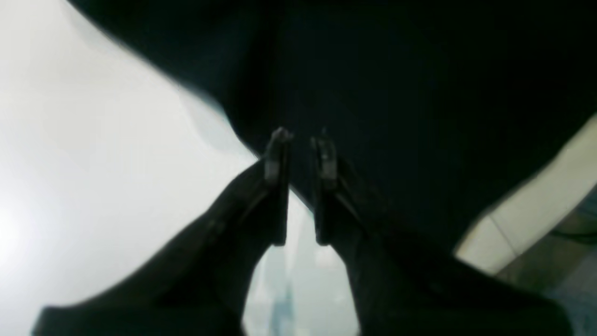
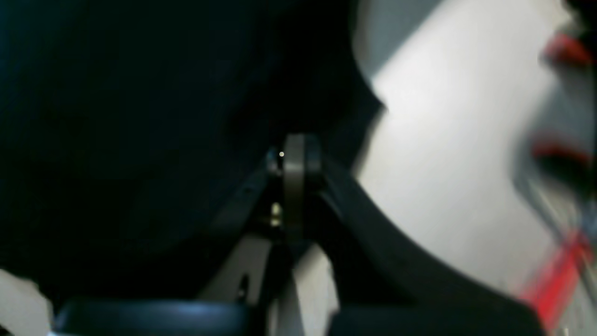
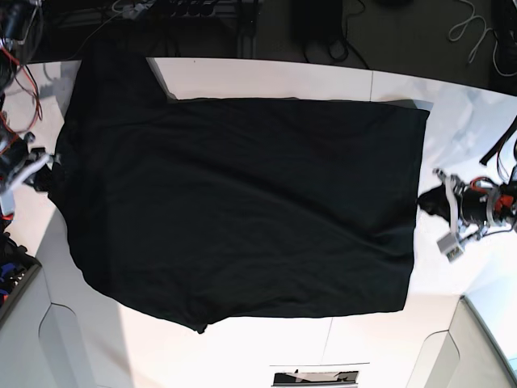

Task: Layout the t-shirt on the table in an organized manner, then fold the t-shirt properly
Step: 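Release the shirt and lift both grippers away, then move both grippers to the shirt's edge corners and grasp them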

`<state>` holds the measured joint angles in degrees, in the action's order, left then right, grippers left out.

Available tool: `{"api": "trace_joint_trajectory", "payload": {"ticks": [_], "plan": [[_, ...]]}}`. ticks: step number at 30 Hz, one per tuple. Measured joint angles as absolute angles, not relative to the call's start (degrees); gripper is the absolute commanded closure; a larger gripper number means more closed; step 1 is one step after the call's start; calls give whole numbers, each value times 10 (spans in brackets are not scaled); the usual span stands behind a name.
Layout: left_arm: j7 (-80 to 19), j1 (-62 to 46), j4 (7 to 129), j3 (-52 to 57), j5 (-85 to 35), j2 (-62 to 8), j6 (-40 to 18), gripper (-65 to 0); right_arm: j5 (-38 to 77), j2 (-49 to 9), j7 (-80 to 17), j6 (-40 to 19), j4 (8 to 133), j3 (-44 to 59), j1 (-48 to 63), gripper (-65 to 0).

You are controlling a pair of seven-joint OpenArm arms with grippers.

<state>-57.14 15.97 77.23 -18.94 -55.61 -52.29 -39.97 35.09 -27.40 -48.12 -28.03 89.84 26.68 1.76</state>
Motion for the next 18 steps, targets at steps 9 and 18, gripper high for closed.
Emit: {"api": "trace_joint_trajectory", "payload": {"ticks": [9, 18], "plan": [[-572, -12, 843, -24, -581, -527, -399, -217, 437, -265, -517, -312, 978, 414, 201, 0], [-574, -149, 844, 128, -616, -456, -399, -333, 469, -212, -541, -322, 987, 451, 265, -115]]}}
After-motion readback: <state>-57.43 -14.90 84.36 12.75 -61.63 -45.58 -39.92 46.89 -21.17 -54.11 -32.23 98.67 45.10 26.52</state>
